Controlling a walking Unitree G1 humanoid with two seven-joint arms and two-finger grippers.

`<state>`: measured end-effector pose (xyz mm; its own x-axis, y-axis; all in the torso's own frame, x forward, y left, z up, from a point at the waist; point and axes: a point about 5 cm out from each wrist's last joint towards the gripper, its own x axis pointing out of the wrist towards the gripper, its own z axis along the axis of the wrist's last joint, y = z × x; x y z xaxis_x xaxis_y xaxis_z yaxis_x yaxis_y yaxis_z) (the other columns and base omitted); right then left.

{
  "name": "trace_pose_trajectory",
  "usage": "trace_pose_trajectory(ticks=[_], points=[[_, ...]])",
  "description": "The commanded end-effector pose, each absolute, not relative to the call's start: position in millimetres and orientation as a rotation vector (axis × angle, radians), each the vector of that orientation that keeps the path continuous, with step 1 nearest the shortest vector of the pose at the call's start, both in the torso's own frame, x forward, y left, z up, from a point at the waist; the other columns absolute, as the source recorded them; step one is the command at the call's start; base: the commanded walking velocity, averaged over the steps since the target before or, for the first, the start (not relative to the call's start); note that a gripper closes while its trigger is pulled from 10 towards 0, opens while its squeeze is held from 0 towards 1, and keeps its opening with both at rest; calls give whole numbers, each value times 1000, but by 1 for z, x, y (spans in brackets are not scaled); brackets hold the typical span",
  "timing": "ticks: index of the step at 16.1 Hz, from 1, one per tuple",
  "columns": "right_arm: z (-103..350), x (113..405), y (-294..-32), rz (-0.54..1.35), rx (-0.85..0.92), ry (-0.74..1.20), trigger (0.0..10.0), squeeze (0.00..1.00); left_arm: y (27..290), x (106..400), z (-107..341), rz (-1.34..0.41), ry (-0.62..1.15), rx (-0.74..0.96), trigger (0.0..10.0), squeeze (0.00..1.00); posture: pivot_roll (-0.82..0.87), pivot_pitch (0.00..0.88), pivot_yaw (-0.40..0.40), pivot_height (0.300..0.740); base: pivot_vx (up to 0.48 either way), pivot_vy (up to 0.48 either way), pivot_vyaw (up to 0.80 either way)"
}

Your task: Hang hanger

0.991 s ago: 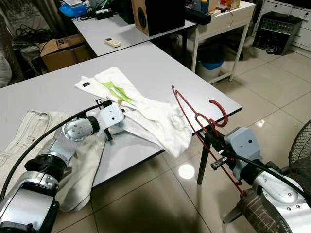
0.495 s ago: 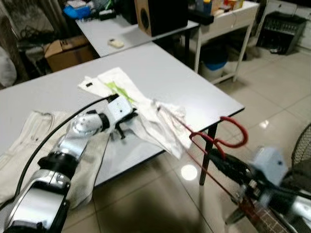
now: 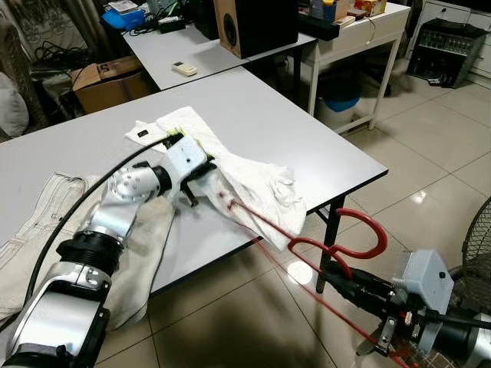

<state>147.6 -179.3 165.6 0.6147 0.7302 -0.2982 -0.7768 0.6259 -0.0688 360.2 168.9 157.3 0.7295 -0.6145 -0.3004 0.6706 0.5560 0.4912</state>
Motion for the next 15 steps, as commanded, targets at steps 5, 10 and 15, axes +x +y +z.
trace_pose_trajectory(ticks=[5, 10, 15], points=[[163, 162, -181, 796, -215, 237, 10000, 0, 169, 355, 168, -787, 79, 628, 0, 0, -182, 0, 154, 740, 0, 0, 0], [162, 167, -174, 814, -196, 216, 10000, 0, 157, 350, 165, -811, 78, 615, 0, 0, -183, 0, 152, 740, 0, 0, 0], [160, 173, -169, 802, -186, 211, 10000, 0, 150, 345, 168, -840, 75, 594, 0, 0, -184, 0, 146, 740, 0, 0, 0]])
